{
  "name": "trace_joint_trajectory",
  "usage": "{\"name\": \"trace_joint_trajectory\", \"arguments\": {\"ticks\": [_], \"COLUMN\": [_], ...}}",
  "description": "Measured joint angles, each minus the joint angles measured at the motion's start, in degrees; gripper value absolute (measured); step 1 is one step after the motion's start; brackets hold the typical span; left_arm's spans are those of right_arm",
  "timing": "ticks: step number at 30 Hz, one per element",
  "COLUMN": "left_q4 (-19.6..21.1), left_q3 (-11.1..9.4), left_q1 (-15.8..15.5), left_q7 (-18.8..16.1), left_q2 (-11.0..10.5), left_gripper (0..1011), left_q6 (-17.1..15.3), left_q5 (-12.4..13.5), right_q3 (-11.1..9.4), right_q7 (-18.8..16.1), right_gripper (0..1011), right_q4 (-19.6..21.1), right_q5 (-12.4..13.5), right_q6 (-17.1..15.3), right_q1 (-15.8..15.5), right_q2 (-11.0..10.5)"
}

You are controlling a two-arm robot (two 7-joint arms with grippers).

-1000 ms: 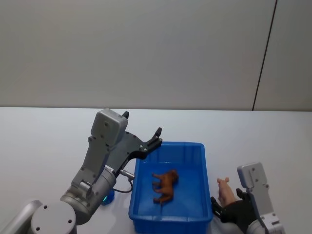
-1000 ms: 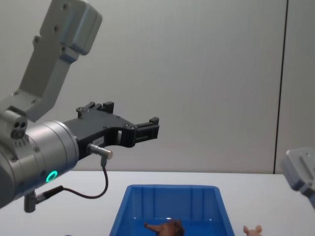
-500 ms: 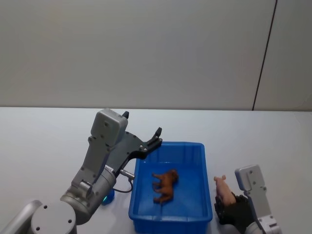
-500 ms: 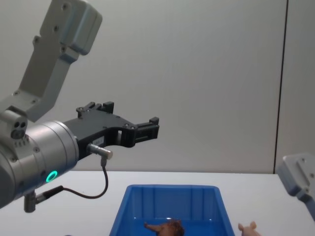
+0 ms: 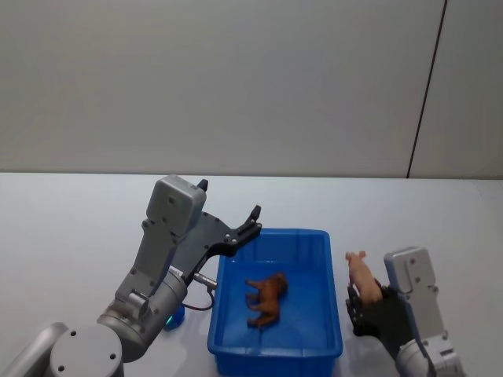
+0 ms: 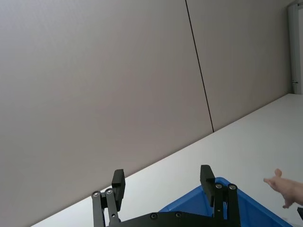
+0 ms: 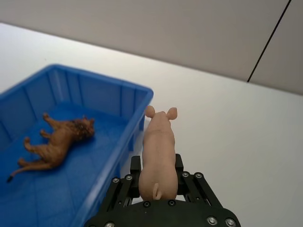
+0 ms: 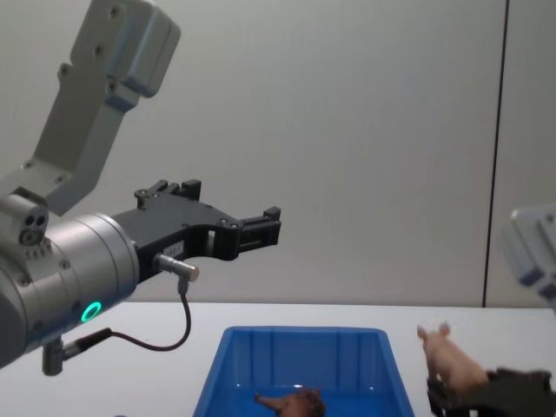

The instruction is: Pick up the two dolls from the table and place them into the box.

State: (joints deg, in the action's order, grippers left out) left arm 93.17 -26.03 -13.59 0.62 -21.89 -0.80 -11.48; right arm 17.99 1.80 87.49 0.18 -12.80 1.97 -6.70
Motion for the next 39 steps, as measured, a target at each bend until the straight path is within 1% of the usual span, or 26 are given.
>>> {"name": "trace_joint_trajectory", "arguments": {"ticks": [4, 8, 14, 16, 17, 19, 20, 21, 22, 23, 25, 27, 28, 31, 32, 36, 39], "left_q4": [0.0, 0.0, 0.0, 0.0, 0.0, 0.0, 0.0, 0.0, 0.0, 0.0, 0.0, 0.0, 0.0, 0.0, 0.0, 0.0, 0.0], "left_q3": [0.0, 0.0, 0.0, 0.0, 0.0, 0.0, 0.0, 0.0, 0.0, 0.0, 0.0, 0.0, 0.0, 0.0, 0.0, 0.0, 0.0], "left_q1": [0.0, 0.0, 0.0, 0.0, 0.0, 0.0, 0.0, 0.0, 0.0, 0.0, 0.0, 0.0, 0.0, 0.0, 0.0, 0.0, 0.0], "left_q7": [0.0, 0.0, 0.0, 0.0, 0.0, 0.0, 0.0, 0.0, 0.0, 0.0, 0.0, 0.0, 0.0, 0.0, 0.0, 0.0, 0.0], "left_q2": [0.0, 0.0, 0.0, 0.0, 0.0, 0.0, 0.0, 0.0, 0.0, 0.0, 0.0, 0.0, 0.0, 0.0, 0.0, 0.0, 0.0], "left_gripper": [1001, 1001, 1001, 1001, 1001, 1001, 1001, 1001, 1001, 1001, 1001, 1001, 1001, 1001, 1001, 1001, 1001], "left_q6": [0.0, 0.0, 0.0, 0.0, 0.0, 0.0, 0.0, 0.0, 0.0, 0.0, 0.0, 0.0, 0.0, 0.0, 0.0, 0.0, 0.0], "left_q5": [0.0, 0.0, 0.0, 0.0, 0.0, 0.0, 0.0, 0.0, 0.0, 0.0, 0.0, 0.0, 0.0, 0.0, 0.0, 0.0, 0.0], "right_q3": [0.1, 0.2, 0.6, 0.7, 0.9, 1.0, 1.1, 1.2, 1.3, 1.4, 1.5, 1.6, 1.7, 1.7, 1.7, 1.7, 1.5], "right_q7": [-0.7, -2.5, -6.1, -6.9, -7.9, -8.6, -9.0, -9.7, -10.0, -10.5, -10.9, -11.2, -11.4, -11.6, -11.5, -10.9, -10.0], "right_gripper": [371, 371, 374, 406, 444, 486, 541, 566, 624, 643, 683, 762, 781, 888, 888, 996, 1001], "right_q4": [1.7, 3.0, 3.3, 2.9, 2.5, 1.9, 1.6, 0.9, 0.5, -0.2, -1.0, -1.6, -2.1, -3.2, -3.4, -3.9, -4.0], "right_q5": [-0.4, -0.6, -0.7, -0.7, -0.8, -0.8, -0.8, -0.9, -0.9, -1.1, -1.1, -1.2, -1.3, -1.4, -1.4, -1.4, -1.2], "right_q6": [1.0, 1.8, 2.1, 2.0, 1.9, 1.7, 1.6, 1.4, 1.4, 1.3, 1.1, 1.0, 0.9, 0.7, 0.6, 0.4, 0.4], "right_q1": [-0.2, 0.0, 1.0, 1.4, 1.8, 2.3, 2.5, 2.9, 3.2, 3.6, 4.1, 4.4, 4.7, 5.3, 5.4, 5.6, 5.5], "right_q2": [-0.1, -0.1, 0.5, 0.7, 1.0, 1.3, 1.5, 1.8, 1.9, 2.2, 2.5, 2.8, 3.0, 3.4, 3.4, 3.6, 3.5]}}
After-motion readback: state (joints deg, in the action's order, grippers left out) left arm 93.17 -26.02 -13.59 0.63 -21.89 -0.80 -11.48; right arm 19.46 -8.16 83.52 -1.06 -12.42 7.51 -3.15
